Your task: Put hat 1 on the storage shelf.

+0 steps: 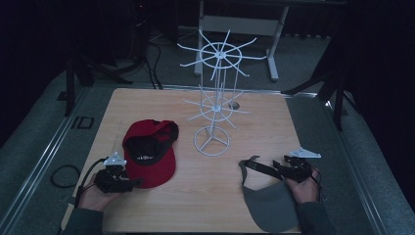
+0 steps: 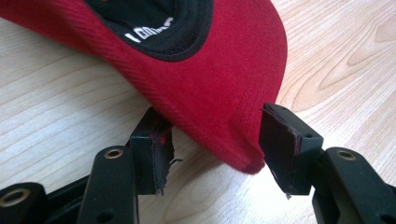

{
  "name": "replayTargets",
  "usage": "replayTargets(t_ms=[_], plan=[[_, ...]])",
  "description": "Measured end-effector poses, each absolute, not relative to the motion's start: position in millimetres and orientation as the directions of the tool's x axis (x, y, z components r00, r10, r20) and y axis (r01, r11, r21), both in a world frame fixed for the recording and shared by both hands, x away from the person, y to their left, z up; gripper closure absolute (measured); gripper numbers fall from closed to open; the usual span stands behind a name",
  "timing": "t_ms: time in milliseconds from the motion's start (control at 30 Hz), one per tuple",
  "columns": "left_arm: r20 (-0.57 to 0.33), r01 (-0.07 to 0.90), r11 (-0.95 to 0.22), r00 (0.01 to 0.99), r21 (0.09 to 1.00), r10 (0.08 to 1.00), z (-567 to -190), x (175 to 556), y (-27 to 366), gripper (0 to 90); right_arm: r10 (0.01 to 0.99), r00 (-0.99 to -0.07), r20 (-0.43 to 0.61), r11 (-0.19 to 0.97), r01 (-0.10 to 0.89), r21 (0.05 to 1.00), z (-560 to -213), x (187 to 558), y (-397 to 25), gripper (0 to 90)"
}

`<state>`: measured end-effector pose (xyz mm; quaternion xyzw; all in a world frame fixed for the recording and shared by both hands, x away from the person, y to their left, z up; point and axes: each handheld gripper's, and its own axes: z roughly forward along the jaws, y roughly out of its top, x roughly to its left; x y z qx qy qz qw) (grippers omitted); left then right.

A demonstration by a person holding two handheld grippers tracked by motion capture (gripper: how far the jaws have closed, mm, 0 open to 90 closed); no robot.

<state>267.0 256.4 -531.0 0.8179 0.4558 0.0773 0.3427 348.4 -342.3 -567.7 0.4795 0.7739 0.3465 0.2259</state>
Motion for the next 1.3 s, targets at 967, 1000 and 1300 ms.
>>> replayTargets(t_ms=[967, 1000, 1300], plan=[[-0.195, 0.704, -0.392, 0.597, 0.592, 0.778, -545.7, 282.6, 245.0, 48.4, 0.899, -0.437, -0.017, 0.300, 0.586, 0.753, -567.7, 348.5, -342.3, 40.3], [-0.197, 0.705, -0.391, 0.596, 0.591, 0.778, -546.0, 282.8, 245.1, 48.4, 0.899, -0.437, -0.018, 0.300, 0.586, 0.753, -567.7, 348.5, -342.3, 40.3], [-0.231, 0.722, -0.373, 0.587, 0.583, 0.776, -546.5, 283.9, 245.7, 53.5, 0.899, -0.437, -0.018, 0.300, 0.586, 0.753, -567.7, 348.4, -342.2, 40.3]])
